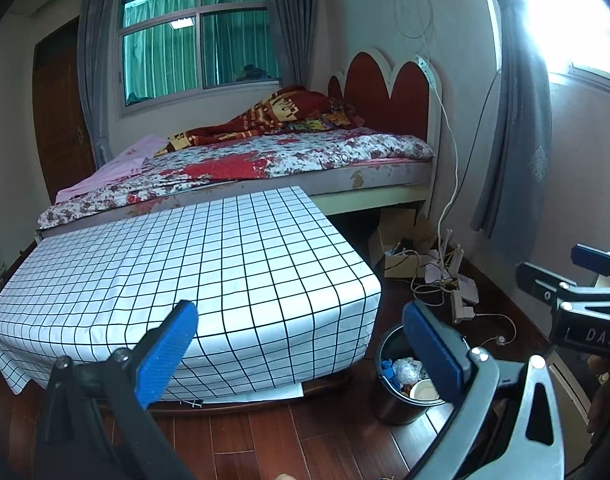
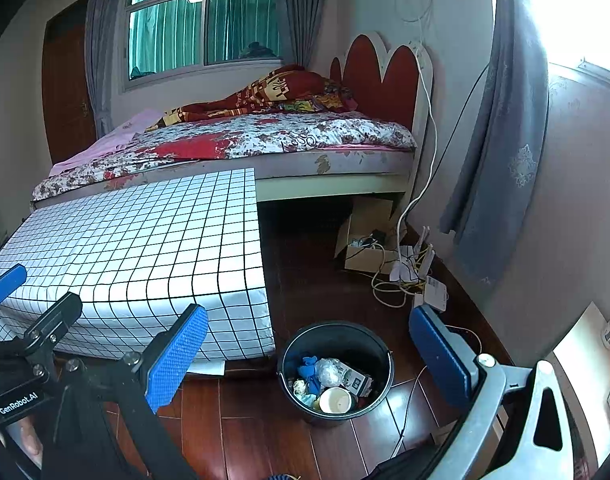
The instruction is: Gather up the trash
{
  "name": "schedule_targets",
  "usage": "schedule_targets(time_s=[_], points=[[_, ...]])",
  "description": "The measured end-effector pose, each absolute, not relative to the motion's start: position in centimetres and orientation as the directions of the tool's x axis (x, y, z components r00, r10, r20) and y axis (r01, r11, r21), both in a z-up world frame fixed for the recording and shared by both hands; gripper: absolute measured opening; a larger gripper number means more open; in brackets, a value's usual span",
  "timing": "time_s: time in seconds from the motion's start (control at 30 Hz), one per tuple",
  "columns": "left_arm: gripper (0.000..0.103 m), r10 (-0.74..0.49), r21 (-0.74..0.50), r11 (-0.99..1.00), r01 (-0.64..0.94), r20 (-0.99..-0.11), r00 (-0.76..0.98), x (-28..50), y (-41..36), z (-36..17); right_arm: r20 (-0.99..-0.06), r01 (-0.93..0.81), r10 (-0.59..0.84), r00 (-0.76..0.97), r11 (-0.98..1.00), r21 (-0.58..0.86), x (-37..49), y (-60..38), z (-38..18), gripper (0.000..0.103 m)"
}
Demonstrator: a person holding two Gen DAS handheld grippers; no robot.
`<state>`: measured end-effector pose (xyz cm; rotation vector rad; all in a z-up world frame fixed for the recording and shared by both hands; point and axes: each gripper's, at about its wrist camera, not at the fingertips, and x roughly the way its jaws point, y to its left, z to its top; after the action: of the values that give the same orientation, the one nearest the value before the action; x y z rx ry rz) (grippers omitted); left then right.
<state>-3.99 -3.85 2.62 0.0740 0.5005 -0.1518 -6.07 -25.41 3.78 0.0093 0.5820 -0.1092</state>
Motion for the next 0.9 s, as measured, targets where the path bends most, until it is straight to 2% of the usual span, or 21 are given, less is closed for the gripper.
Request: schedule_targets(time_s=[0.9], points=[[0.103,-0.151,0.048,0.979,0.197,-0.475,0.867,-3.97,-4.62,2.78,-0.547,0.107,-0.104,0.831,0.994,-0.026,-5.97,-25.15,3.87,0.102]])
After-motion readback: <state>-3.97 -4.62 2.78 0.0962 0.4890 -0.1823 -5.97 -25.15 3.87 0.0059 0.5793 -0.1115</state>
